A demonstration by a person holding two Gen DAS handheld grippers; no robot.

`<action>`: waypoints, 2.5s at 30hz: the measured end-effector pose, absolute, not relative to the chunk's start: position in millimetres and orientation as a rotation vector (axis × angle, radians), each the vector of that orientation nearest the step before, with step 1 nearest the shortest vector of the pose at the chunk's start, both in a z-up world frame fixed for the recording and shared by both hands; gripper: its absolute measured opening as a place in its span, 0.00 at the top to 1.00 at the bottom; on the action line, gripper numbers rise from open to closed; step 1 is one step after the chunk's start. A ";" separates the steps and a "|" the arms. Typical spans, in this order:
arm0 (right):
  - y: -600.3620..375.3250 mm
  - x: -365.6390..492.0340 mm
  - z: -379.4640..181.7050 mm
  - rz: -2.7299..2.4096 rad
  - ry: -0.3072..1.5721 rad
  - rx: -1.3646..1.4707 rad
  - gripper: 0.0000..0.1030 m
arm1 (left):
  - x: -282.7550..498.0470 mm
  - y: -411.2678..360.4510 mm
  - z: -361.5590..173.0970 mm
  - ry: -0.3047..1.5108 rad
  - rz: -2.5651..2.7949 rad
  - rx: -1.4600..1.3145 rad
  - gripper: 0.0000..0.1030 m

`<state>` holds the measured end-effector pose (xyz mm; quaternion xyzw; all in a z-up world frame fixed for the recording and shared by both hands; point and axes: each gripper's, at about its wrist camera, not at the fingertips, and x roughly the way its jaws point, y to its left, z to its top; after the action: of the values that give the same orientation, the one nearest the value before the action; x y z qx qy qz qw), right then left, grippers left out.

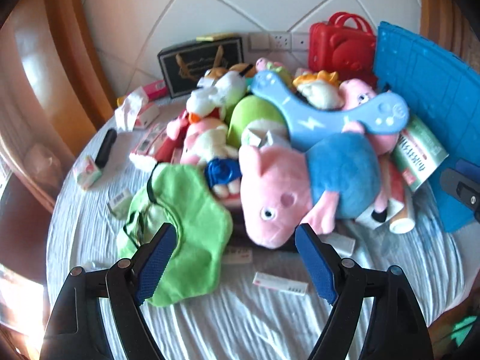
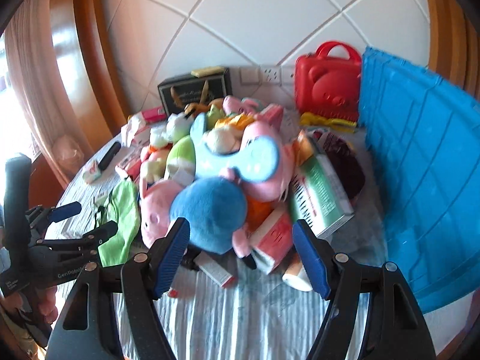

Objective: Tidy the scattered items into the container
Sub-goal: 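Withdraw both tools from the crate back toward the toy heap, then grasp the small white ointment box with the left tool while the right grasps a white leaflet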

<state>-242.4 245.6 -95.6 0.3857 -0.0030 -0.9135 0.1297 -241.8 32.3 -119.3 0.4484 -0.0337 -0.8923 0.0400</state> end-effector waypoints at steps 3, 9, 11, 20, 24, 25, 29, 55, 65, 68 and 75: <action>222.4 -243.0 -139.3 -2.535 0.054 1.210 0.32 | -236.5 26.2 -155.4 -0.031 -2.640 1.474 0.28; 209.1 -240.3 -197.1 -2.402 0.114 1.291 0.45 | -226.7 33.5 -201.5 0.119 -2.523 1.560 0.34; 212.2 -245.3 -211.6 -2.354 0.125 1.297 0.58 | -222.9 38.1 -207.7 0.190 -2.486 1.540 0.34; 226.8 -270.4 -239.5 -2.160 0.179 1.267 0.59 | -228.4 69.0 -230.1 0.476 -2.327 1.412 0.34; 222.4 -275.3 -240.6 -2.102 0.215 1.221 0.59 | -237.3 75.4 -252.0 0.427 -2.258 1.426 0.43; 219.4 -276.1 -242.4 -2.092 0.227 1.214 0.59 | -233.9 78.3 -251.3 0.368 -2.264 1.400 0.57; 210.9 -278.3 -245.6 -2.148 0.287 1.148 0.59 | -224.9 75.2 -250.8 0.344 -2.309 1.387 0.77; 167.0 -250.3 -238.4 -2.024 0.340 1.034 0.51 | -196.9 49.4 -248.4 0.249 -2.362 1.408 0.83; 157.5 -233.9 -248.1 -1.967 0.382 1.113 0.51 | -193.0 55.0 -250.6 0.226 -2.379 1.414 0.82; 161.5 -230.8 -246.2 -1.991 0.432 1.082 0.51 | -196.0 51.8 -251.4 0.225 -2.361 1.403 0.69; 163.6 -241.3 -253.3 -1.996 0.439 1.108 0.54 | -200.8 44.8 -254.4 0.254 -2.400 1.414 0.83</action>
<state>-241.3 163.6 -253.3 0.4373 0.1732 -0.7881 0.3971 -200.8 44.8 -254.4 0.4979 0.0896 -0.8454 0.1713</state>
